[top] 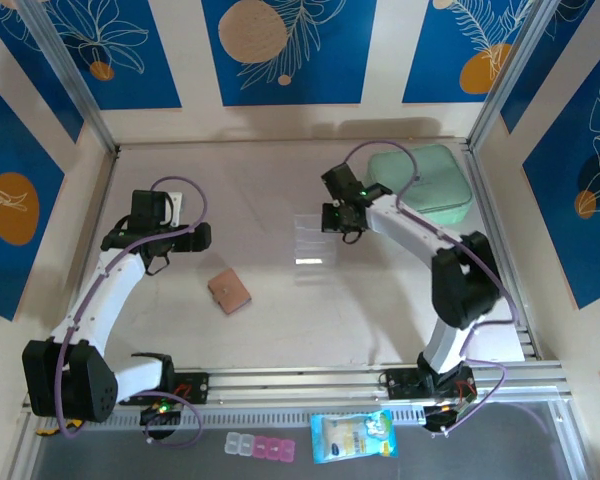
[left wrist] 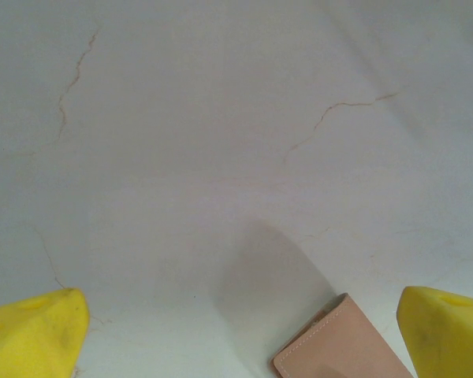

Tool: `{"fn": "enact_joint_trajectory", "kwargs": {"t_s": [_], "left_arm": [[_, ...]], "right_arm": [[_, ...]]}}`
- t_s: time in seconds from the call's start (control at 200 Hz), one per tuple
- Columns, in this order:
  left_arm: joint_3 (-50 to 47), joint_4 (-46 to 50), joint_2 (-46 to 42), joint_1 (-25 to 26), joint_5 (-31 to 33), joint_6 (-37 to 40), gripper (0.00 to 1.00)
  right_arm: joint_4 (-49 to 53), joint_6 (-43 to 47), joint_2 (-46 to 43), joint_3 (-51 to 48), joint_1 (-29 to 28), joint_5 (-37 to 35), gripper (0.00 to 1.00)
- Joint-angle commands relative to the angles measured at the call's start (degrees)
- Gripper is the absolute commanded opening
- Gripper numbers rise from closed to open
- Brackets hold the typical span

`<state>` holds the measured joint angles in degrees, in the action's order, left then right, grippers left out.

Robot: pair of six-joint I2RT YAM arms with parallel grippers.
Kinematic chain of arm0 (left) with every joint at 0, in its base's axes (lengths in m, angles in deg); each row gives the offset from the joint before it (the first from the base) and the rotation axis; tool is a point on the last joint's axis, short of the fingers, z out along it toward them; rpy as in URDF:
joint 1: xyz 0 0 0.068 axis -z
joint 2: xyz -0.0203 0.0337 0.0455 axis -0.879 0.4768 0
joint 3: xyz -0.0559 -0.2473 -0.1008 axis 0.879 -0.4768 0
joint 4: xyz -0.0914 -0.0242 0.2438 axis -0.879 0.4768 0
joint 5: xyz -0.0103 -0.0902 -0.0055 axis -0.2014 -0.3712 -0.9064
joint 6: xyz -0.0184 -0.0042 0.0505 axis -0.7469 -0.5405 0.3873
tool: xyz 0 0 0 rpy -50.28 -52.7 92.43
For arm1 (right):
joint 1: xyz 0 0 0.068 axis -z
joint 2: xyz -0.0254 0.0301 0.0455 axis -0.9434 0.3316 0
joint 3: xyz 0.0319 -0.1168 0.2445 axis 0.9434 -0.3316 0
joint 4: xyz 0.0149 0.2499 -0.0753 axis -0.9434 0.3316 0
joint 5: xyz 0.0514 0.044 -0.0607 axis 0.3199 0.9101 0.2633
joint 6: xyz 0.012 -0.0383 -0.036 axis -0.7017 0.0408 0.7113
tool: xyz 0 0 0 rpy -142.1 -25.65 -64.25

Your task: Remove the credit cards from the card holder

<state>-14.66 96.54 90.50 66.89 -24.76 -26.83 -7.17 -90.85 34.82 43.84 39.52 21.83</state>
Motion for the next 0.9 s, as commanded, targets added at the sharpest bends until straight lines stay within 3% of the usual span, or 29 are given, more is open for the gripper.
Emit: {"fn": "enact_joint_trajectory", "kwargs": {"t_s": [0.0,0.31,0.575,0.895], "left_arm": [[-0.32,1.28,0.24,-0.62,1.08,0.45,1.0],[0.12,2.07,0.83,-0.66,1.49,0.32,1.0],[0.28,2.24,1.38,-0.63,1.88,0.09,1.0],[0.32,2.25,1.38,-0.65,2.6,-0.04,1.0]], "right_arm": [[2.79,-2.22,4.63,5.91,-0.74,-1.71,0.01],[4.78,-0.21,15.47,16.63,-1.13,-5.71,0.0],[4.27,-0.55,18.08,17.44,-0.57,-5.53,0.01],[3.72,0.39,18.33,17.52,-0.35,-5.0,0.14]]}}
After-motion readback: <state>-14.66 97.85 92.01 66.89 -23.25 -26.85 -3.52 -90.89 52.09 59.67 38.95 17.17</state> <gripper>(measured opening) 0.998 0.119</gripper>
